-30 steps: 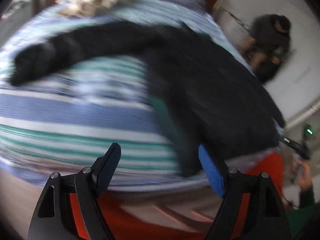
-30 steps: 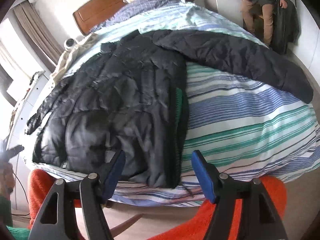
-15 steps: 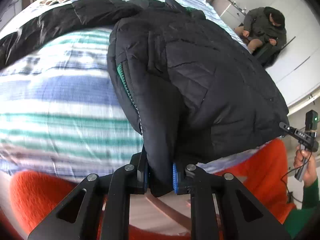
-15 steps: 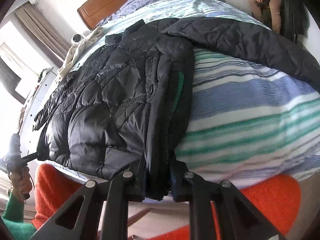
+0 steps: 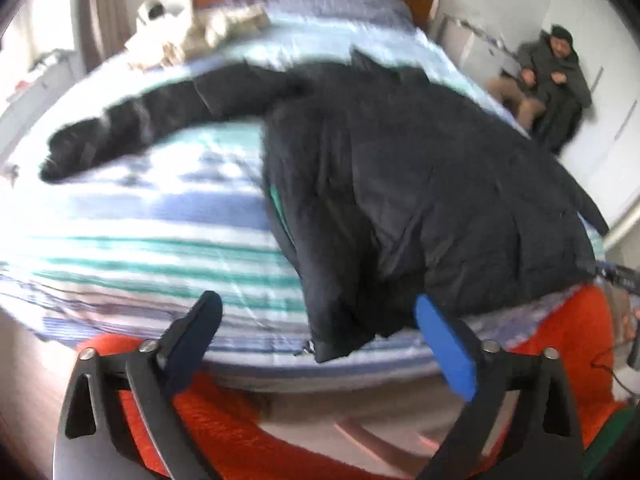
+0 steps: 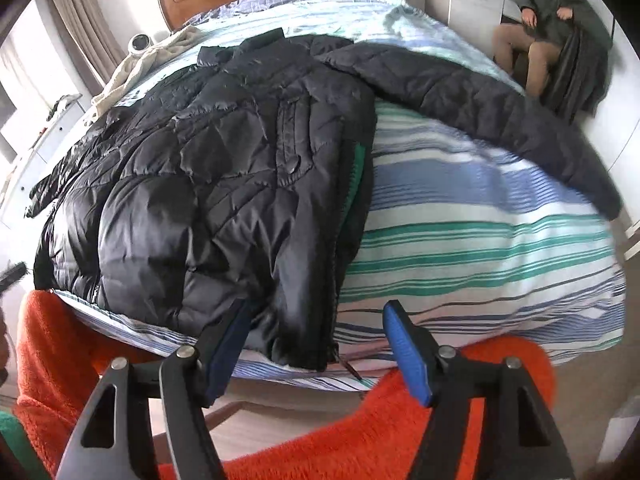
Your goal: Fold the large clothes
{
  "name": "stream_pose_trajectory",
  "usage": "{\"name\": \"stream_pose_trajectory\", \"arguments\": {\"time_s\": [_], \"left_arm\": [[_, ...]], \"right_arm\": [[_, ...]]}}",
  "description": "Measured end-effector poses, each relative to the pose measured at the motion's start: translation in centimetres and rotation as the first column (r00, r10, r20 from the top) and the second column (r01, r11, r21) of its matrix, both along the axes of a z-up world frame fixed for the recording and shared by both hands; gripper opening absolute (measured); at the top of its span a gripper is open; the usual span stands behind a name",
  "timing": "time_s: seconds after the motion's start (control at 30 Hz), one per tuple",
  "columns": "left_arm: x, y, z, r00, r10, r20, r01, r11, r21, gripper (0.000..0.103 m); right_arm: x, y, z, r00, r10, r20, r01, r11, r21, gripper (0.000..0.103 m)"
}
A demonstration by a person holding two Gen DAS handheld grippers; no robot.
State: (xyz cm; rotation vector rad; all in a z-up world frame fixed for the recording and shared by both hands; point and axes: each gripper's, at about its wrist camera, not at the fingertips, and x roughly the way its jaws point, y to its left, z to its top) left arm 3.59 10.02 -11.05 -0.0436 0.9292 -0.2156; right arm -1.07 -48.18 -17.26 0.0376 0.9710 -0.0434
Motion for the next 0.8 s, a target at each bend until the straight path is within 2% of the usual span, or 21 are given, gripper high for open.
{"name": "stream_pose_trajectory", "arguments": {"time_s": [0.13,0.33,0.8], "left_arm": [[0.0,-0.8,1.9,0.994,0.069,0.083,-0.080,0.989,0.127,0.101],[0.9,-3.1,2.0,0.992,0.041,0.121,-0.065,0.977,0.204,0.101],[1.5,-4.9,2.2,0.998,0.034,0.060,-0.039,0.996,0.086,0.101]], "right_arm": [[0.4,1.7,1.6,1.000,0.015,0.021,-0.014,0.997,-0.078,0.070],[1.7,3.4,2.4,0.998,0.066,0.024,-0.060,0.983,-0.175,0.070],[2.1,3.2,2.4,0.998,0.061,0.035,-0.054,0.984,-0.172,0.070]]}}
